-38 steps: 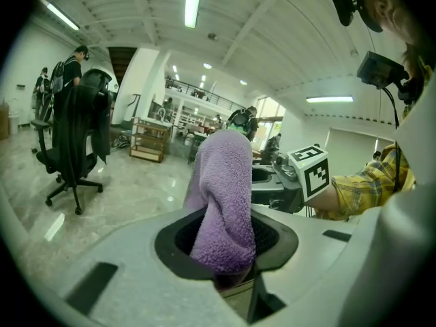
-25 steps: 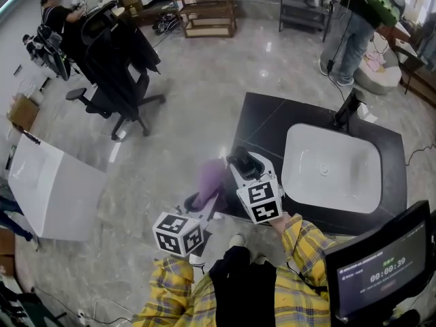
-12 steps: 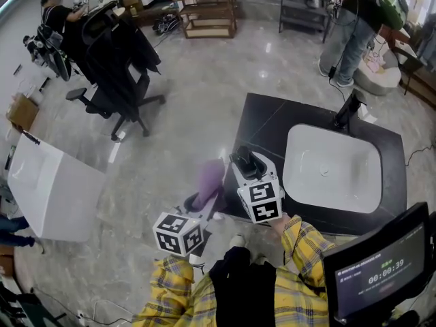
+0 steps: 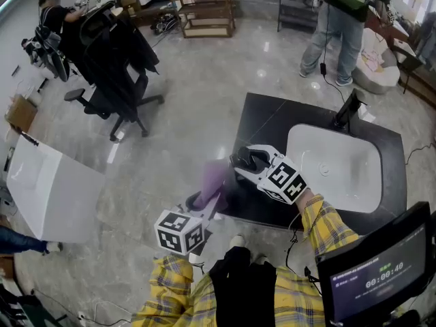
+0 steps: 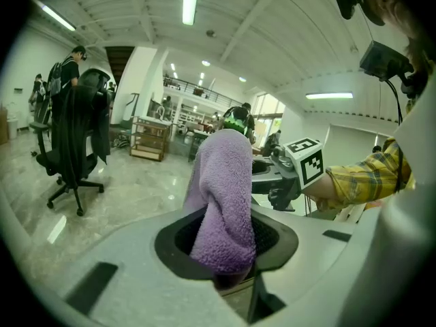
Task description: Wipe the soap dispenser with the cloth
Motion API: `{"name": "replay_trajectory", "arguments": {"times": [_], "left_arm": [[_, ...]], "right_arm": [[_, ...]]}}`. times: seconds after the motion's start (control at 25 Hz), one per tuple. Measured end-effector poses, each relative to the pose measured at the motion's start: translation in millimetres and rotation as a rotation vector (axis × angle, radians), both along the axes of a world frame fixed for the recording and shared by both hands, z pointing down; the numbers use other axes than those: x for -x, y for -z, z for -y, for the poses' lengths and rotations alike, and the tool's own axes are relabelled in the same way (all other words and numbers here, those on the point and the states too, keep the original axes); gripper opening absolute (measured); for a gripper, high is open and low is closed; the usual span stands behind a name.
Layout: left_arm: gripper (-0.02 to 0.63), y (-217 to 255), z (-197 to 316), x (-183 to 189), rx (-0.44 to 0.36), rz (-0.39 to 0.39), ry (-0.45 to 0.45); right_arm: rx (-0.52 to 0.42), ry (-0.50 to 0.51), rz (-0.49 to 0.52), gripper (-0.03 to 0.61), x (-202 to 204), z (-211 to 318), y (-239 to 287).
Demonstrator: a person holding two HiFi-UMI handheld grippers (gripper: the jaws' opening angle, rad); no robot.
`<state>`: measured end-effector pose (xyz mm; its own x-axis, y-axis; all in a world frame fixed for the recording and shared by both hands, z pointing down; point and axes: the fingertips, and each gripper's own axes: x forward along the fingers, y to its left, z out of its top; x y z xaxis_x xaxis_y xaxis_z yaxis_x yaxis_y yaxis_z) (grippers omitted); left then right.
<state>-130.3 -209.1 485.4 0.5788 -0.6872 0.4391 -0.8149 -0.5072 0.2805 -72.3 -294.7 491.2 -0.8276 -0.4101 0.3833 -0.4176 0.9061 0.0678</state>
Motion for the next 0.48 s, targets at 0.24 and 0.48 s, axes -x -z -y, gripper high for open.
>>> {"name": "replay_trajectory", "arguments": {"times": [0.24,0.48], "left_arm": [[0.087,0.2,2.7,2.2,-0.003,-0.004,0.006],[0.087,-1.3,7.0,1.3,-0.003,0.003,0.009]], "right_arm": [[0.032,0.01,0.003,0.199,0.0,-0.1,-0.4],[0.01,-0.207,0.037,0.19,-2.5,7.2,-1.1]]}}
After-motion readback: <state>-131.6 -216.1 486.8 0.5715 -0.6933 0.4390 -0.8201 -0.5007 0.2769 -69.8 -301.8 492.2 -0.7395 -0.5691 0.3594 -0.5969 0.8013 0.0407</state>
